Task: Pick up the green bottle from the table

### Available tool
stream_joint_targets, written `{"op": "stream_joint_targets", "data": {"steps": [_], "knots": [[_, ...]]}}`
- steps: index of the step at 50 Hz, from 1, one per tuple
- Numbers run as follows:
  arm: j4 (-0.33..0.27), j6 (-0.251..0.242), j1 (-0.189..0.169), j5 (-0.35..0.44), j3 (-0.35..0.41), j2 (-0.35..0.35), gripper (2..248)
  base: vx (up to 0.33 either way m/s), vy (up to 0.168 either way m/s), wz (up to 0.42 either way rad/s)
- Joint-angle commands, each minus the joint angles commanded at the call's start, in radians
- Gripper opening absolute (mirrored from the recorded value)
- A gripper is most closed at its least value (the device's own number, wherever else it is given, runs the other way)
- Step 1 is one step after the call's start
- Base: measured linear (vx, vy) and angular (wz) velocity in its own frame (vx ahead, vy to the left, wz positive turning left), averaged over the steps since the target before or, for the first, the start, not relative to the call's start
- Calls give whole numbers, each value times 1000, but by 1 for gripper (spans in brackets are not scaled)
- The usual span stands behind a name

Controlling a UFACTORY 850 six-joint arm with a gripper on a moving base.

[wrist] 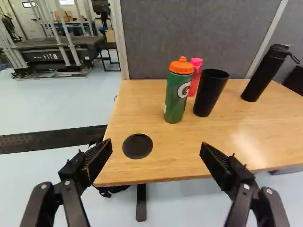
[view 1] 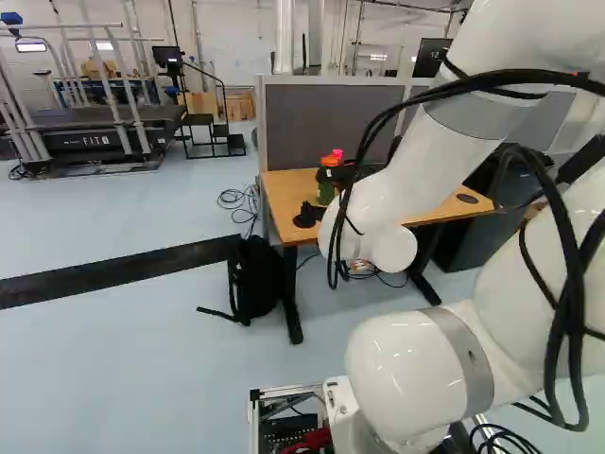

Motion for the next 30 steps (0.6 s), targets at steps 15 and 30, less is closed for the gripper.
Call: {"op": "stream_joint_targets", "data": {"steps": [15, 30], "knots": [[4, 0, 2, 0, -59, -66, 247, 0, 0, 0], [44, 0, 2, -10, -131, -142, 247, 0, 0, 0]]}}
